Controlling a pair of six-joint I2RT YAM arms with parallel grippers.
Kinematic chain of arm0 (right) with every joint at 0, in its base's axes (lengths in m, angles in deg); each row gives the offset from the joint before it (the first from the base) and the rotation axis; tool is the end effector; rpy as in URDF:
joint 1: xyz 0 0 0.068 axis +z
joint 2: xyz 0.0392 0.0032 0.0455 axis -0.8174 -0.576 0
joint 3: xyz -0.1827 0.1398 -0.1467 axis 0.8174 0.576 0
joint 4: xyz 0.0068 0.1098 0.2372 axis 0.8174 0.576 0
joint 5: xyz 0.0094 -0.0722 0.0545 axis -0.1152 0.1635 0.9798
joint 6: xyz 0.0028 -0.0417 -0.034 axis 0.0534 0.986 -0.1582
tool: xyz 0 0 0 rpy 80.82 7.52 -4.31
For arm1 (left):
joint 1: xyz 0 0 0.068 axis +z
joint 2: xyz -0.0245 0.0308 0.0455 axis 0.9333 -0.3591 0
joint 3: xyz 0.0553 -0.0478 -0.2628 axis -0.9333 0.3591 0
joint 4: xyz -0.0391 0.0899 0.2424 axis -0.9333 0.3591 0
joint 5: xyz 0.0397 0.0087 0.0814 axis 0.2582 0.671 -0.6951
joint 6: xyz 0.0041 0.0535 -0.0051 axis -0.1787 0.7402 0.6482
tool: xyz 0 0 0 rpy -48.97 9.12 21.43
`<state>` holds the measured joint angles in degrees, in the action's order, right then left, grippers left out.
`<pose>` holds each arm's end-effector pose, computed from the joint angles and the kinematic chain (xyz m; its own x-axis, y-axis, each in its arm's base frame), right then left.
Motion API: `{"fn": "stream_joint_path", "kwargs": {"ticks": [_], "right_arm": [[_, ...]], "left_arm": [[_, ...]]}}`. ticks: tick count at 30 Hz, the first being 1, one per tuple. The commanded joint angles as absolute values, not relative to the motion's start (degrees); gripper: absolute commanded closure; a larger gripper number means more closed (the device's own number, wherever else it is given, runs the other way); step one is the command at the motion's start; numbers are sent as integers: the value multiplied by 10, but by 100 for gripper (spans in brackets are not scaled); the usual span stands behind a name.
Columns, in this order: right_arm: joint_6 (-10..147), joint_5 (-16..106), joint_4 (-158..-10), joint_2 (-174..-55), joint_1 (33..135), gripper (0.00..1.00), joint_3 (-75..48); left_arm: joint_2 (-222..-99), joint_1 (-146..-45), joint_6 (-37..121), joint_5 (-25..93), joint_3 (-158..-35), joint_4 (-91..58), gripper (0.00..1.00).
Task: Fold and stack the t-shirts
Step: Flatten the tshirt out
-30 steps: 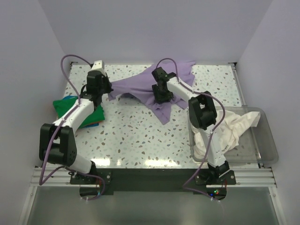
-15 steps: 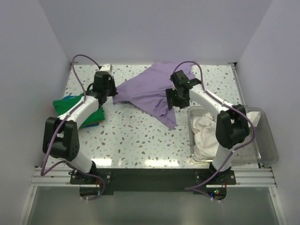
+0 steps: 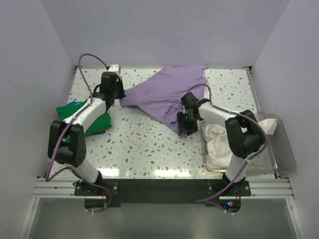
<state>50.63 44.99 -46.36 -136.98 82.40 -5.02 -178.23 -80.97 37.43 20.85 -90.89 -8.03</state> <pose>0.3030 0.1633 0.1706 -0.9790 -0.0447 -0.1987 -0.0900 0.9701 0.2253 0.3659 -0.0748 0.2582 -0.5550 -0.1704 -0.8142 -0.0186 0.9811 -0.1926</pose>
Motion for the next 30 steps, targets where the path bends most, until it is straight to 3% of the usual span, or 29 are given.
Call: {"fn": "stream_joint_path", "kwargs": {"ticks": [1, 8, 12, 13, 16, 21, 30], "right_arm": [[485, 459, -493, -1383, 827, 47, -42], [485, 441, -489, -1402, 832, 56, -45], [486, 425, -467, -1419, 834, 78, -57], [486, 418, -461, -1417, 833, 89, -65], [498, 392, -431, -1410, 834, 100, -97], [548, 313, -344, -1430, 823, 100, -225], [634, 170, -227, -1515, 796, 100, -567]], "left_arm": [[-1784, -804, 389, 205, -935, -81, 100], [-1785, -802, 387, 206, -932, -81, 100], [-1786, -799, 387, 206, -934, -81, 100], [-1786, -795, 387, 206, -935, -81, 100], [-1786, -782, 392, 204, -944, -84, 100], [-1795, -756, 410, 209, -980, -80, 100], [-1819, -705, 411, 245, -1094, -73, 100]]}}
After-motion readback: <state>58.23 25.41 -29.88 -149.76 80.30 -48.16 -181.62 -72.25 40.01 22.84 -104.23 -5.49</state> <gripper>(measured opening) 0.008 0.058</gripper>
